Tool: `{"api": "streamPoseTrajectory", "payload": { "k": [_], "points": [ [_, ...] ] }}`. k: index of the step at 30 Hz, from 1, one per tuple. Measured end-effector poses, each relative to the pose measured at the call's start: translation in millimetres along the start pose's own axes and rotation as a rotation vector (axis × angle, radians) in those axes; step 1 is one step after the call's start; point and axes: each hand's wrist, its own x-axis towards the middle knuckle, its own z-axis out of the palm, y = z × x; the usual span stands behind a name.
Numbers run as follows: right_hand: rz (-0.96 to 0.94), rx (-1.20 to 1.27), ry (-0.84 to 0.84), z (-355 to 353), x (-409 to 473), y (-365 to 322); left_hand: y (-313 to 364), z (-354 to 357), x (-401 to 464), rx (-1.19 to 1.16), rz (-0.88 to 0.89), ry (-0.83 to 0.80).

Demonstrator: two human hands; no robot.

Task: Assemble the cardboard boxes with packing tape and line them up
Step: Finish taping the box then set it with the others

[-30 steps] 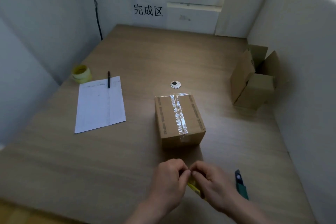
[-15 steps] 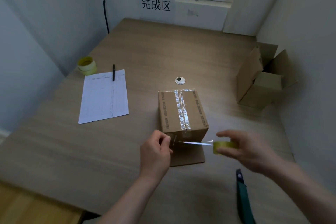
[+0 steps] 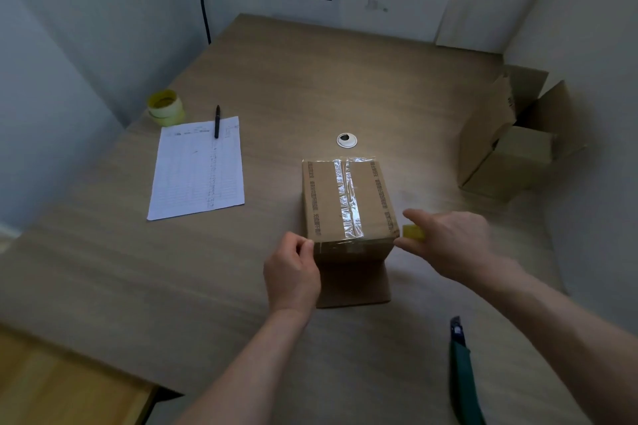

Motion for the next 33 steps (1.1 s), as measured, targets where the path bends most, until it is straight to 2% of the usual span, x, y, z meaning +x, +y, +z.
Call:
{"api": "streamPoseTrajectory", "payload": {
  "k": [11,13,17,19,21,23,25,26,28,30,33],
  "points": [
    [-0.034,-0.038,-0.054,-0.5,22.0,-9.6,-2.1,3.0,10.6,0.084,-0.068,0.010],
    [-0.061,-0.036,-0.067,1.4,23.6,-9.3,-4.6,3.5,15.2,0.052,-0.156,-0.027],
    [-0.120,-0.053,-0.071,8.9,25.5,-5.9,-1.3,8.4,35.2,-0.142,-0.485,-0.089],
    [-0.153,-0.064,-0.058,11.5,26.6,-5.3,7.3,8.8,39.1,-0.102,-0.512,-0.086],
    [-0.178,-0.057,-0.043,14.3,27.6,-4.4,6.7,6.7,39.9,0.104,-0.378,-0.112],
    [-0.207,-0.036,-0.027,17.3,28.4,-1.8,-2.0,4.6,43.0,0.289,0.036,-0.201],
    [-0.243,-0.010,-0.006,21.9,27.9,0.5,-9.3,10.8,50.8,0.468,0.480,-0.389],
    [-0.258,0.003,0.013,24.4,27.3,1.9,-12.6,16.7,57.0,0.523,0.613,-0.479],
    [-0.279,0.044,0.078,31.7,25.5,3.8,-18.0,26.4,68.6,0.533,0.795,-0.533],
    [-0.277,0.098,0.176,41.2,23.6,4.9,-26.6,33.8,77.6,0.520,0.959,-0.496],
    [-0.254,0.148,0.252,51.2,20.5,4.4,-32.9,37.0,83.3,0.491,1.055,-0.440]
  ]
}}
